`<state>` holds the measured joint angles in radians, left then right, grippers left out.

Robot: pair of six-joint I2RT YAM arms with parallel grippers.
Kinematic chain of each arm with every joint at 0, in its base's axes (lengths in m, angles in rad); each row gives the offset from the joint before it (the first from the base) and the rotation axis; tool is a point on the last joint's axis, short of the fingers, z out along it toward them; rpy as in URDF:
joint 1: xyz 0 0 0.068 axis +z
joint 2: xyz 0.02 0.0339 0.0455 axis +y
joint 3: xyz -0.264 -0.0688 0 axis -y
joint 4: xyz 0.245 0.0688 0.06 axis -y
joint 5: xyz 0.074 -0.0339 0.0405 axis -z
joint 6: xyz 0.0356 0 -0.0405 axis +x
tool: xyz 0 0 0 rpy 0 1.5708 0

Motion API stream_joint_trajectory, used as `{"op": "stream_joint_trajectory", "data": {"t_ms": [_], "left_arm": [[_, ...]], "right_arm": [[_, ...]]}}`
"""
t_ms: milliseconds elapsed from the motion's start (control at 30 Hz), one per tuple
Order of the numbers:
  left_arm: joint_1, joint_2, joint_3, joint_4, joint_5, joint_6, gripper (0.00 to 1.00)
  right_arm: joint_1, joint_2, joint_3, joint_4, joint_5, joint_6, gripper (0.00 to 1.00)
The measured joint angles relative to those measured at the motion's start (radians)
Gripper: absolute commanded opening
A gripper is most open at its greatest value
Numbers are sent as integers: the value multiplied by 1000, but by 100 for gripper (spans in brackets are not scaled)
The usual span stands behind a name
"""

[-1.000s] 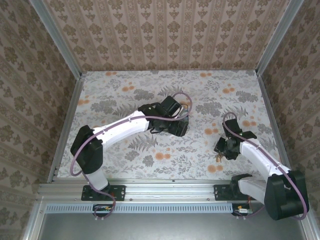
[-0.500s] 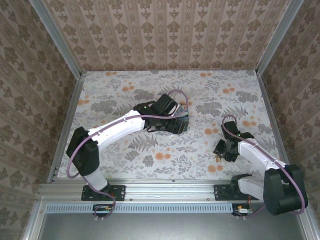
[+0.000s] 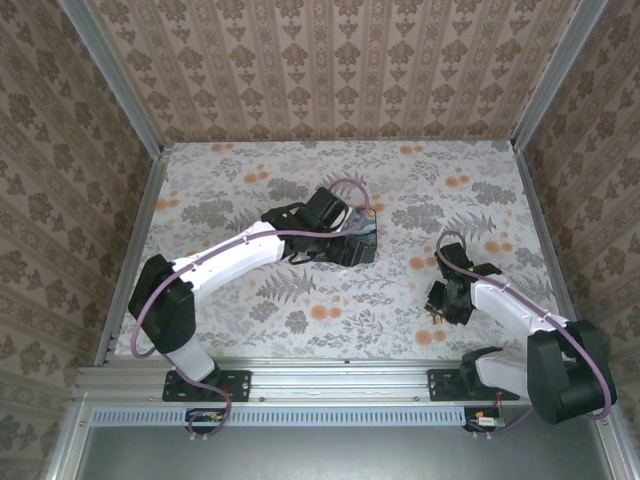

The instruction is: Unlock a padlock with a key

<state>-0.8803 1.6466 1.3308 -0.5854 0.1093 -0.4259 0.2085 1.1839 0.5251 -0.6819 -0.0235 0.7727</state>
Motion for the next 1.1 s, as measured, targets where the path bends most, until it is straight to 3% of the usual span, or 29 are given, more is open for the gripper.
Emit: {"op": "stream_joint_trajectory", "data": {"t_ms": [433, 767, 1100], "left_arm": [[16, -21, -35, 19, 19, 0, 75], [-1, -21, -45, 63, 98, -10, 74], [-35, -42, -219, 301, 288, -185, 71]], "right_arm": [[11, 21, 33, 0, -14, 8, 8], [11, 0, 85, -18, -43, -7, 8], [16, -49, 137, 28, -127, 55, 5]]}}
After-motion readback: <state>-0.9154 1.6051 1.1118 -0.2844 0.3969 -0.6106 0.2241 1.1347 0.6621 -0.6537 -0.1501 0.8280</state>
